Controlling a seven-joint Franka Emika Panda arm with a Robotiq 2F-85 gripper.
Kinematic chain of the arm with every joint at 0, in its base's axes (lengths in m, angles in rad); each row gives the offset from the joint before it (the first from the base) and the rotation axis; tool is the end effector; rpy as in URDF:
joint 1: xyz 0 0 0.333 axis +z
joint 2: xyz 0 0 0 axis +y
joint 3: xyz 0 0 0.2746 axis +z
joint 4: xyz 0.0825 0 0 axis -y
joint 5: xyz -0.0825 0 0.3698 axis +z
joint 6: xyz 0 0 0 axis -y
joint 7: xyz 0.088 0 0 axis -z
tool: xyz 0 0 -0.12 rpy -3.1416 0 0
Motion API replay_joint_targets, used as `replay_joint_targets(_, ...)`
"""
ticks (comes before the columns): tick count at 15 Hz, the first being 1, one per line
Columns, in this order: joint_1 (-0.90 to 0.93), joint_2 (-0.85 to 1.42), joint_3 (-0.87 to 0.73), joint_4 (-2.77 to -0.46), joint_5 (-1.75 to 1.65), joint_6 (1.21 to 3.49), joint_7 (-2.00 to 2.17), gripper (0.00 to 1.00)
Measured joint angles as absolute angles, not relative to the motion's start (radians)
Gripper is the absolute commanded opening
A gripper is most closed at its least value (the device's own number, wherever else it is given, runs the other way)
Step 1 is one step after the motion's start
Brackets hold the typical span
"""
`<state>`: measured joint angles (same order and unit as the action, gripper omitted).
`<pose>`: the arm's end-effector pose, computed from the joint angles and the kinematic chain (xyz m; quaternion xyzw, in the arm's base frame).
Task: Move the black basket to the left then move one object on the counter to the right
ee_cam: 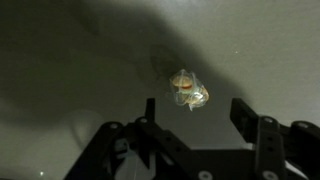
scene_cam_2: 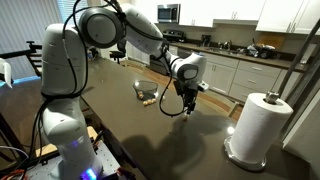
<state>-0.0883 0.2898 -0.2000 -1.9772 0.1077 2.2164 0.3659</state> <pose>0.5544 -0.1580 0.2776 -0.9366 0.3494 0.0222 0.0129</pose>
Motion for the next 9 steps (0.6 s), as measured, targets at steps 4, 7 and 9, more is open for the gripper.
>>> replay_joint_targets(4, -0.085, 0.280, -0.192, -1.978, 0.107, 2.231, 0.366, 1.00)
replay_joint_targets(7, -0.078, 0.263, -0.180, -1.981, 0.107, 2.240, 0.365, 1.00)
replay_joint_targets(9, -0.074, 0.247, -0.168, -1.986, 0.107, 2.241, 0.363, 1.00)
